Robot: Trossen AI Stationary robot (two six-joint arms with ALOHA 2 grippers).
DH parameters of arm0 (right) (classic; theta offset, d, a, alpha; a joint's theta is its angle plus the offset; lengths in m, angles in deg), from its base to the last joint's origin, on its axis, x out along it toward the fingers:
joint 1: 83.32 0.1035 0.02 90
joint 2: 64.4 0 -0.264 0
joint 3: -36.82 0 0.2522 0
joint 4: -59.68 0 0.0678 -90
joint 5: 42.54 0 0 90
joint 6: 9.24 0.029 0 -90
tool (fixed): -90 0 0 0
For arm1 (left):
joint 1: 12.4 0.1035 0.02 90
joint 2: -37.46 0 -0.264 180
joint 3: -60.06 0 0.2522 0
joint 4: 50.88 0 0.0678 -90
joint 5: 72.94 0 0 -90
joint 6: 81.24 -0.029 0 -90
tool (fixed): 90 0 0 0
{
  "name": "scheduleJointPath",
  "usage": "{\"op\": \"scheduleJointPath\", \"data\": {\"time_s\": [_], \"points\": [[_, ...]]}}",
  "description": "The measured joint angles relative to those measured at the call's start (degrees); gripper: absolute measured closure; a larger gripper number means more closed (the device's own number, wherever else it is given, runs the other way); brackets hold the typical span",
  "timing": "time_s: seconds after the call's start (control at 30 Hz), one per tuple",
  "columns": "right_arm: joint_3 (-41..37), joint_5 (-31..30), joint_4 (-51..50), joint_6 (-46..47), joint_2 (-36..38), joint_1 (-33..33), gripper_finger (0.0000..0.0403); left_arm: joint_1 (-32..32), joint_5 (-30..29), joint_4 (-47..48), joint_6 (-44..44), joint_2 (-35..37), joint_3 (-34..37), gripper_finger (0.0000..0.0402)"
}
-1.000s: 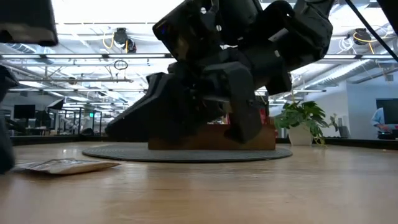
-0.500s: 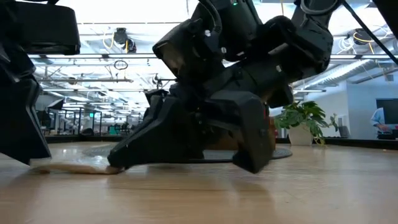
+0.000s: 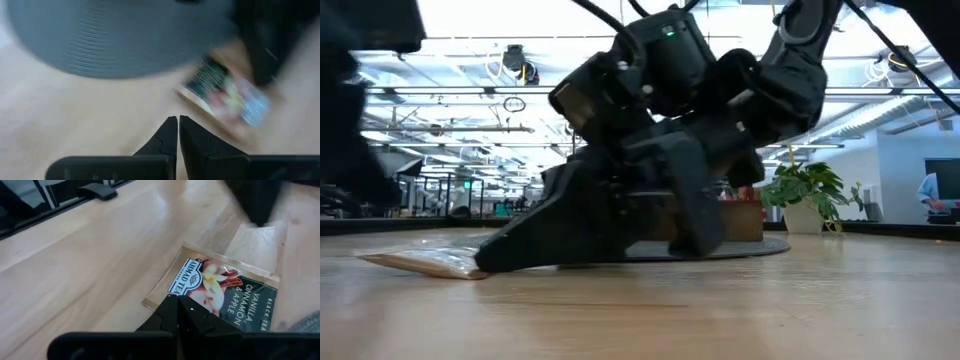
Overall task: Pick & Place Tea
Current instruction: Put the light brown tea sachet into the left section of the wooden organizer
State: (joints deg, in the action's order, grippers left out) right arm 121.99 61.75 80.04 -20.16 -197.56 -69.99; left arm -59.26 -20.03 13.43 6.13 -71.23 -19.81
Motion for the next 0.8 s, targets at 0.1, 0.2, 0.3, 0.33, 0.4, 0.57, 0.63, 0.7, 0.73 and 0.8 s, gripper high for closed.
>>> {"op": "scheduleJointPath", "data": {"time_s": [0.1, 0.2, 0.3, 0.33, 0.4, 0.57, 0.63, 0.7, 0.73, 0.8], "points": [[-0.04, -0.06, -0.61, 0.18, -0.78, -0.20, 0.0403, 0.18, -0.12, 5.48, 2.36, 1.25, 0.02, 0.0376], [-0.06, -0.34, -0.78, 0.18, -0.77, -0.18, 0.0403, 0.31, 6.01, 6.84, -1.06, 1.42, 0.00, 0.0376], [-0.10, -0.40, -0.77, 0.27, -0.81, -0.17, 0.0403, 1.48, 10.26, 6.50, -3.79, 1.43, -0.07, 0.0376], [-0.12, -0.40, -0.78, 0.34, -0.81, -0.16, 0.0403, 1.79, 11.70, 6.06, -3.65, 1.43, -0.07, 0.0376], [-0.14, -0.41, -0.85, 0.36, -0.81, -0.16, 0.0403, 2.38, 14.96, 4.65, -1.69, 1.41, -0.07, 0.0376], [-0.17, -0.28, -2.42, 0.38, -0.81, -0.16, 0.0403, 3.69, 18.61, 3.46, -0.42, 1.43, -0.09, 0.0375], [-0.17, 0.82, -2.55, 0.38, -0.85, -0.19, 0.0403, 4.86, 19.01, 4.03, -0.67, 1.43, -0.09, 0.0373], [-0.20, 2.43, -2.72, 0.40, -0.90, -0.27, 0.0403, 6.42, 20.05, 4.14, -2.33, 1.44, -0.09, 0.0360], [-0.21, 2.40, -2.86, 0.38, -0.90, -0.26, 0.0403, 7.25, 20.38, 4.38, -2.89, 1.45, -0.09, 0.0348], [-0.21, 2.28, -2.80, 0.38, -0.90, -0.22, 0.0403, 8.80, 20.58, 5.89, -3.06, 1.45, -0.11, 0.0313]]}}
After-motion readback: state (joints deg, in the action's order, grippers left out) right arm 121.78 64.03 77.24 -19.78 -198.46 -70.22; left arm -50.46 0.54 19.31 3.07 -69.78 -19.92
